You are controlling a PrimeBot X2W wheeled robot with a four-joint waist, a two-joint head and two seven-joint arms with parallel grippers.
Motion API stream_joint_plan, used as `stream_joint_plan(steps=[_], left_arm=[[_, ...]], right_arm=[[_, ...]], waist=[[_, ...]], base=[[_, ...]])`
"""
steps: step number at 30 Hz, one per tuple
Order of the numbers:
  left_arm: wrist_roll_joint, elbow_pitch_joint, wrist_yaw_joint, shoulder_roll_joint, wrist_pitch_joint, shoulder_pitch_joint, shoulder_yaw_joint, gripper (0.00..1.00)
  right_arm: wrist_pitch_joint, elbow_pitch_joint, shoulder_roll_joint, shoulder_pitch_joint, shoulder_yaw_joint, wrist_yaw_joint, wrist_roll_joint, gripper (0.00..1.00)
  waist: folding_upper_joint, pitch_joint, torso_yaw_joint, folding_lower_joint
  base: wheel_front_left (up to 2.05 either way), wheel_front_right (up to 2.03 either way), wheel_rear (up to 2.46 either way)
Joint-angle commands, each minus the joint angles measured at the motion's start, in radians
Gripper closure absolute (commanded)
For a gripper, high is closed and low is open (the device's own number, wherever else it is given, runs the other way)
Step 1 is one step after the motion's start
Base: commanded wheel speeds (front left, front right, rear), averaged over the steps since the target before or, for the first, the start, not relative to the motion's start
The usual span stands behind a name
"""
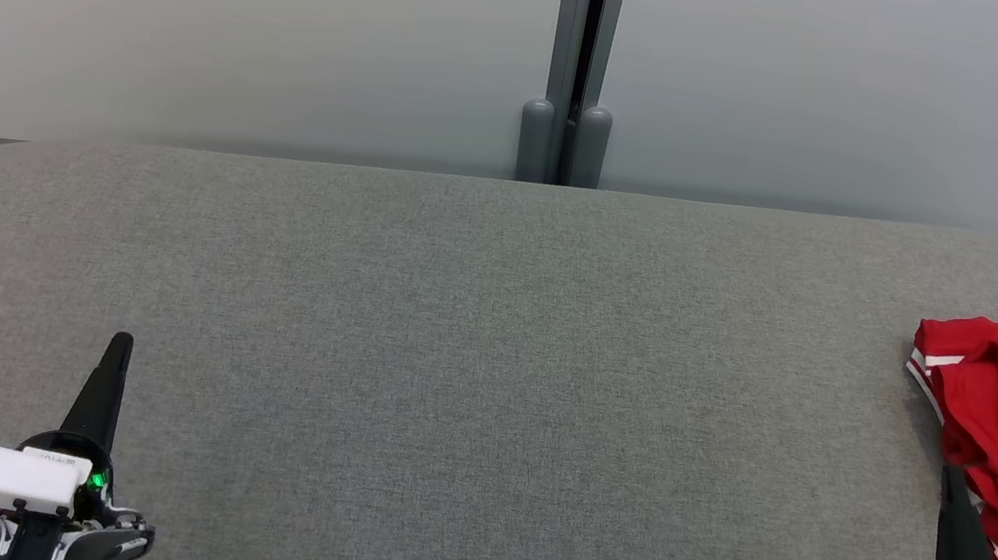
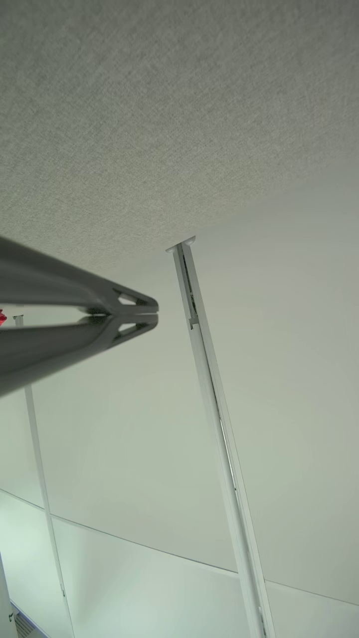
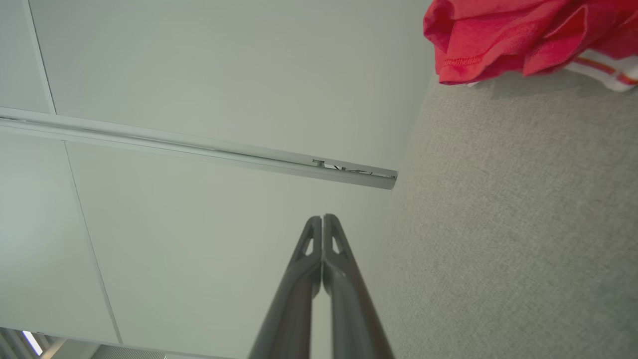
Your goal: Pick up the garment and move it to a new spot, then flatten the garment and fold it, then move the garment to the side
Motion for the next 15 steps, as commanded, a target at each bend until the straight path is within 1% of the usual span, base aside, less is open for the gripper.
stream_joint_plan(steps=[1, 15], left_arm=[[-0.022, 0.002, -0.011, 0.001, 0.008, -0.023, 0.012, 1.00], [-0.100, 0.021, -0.036, -0.019, 0.026, -0.042, 0.042, 1.00]], right_arm=[[0.004, 0.003, -0.001, -0.018, -0.004, 0.000, 0.027, 1.00], [0.011, 0.027, 0.004, -0.040, -0.015, 0.000, 0.114, 1.00]], waist=[[0.0000, 0.001, -0.001, 0.0000], [0.0000, 0.011, -0.005, 0.0000]], base=[[0.00, 0.00, 0.00], [0.00, 0.00, 0.00]])
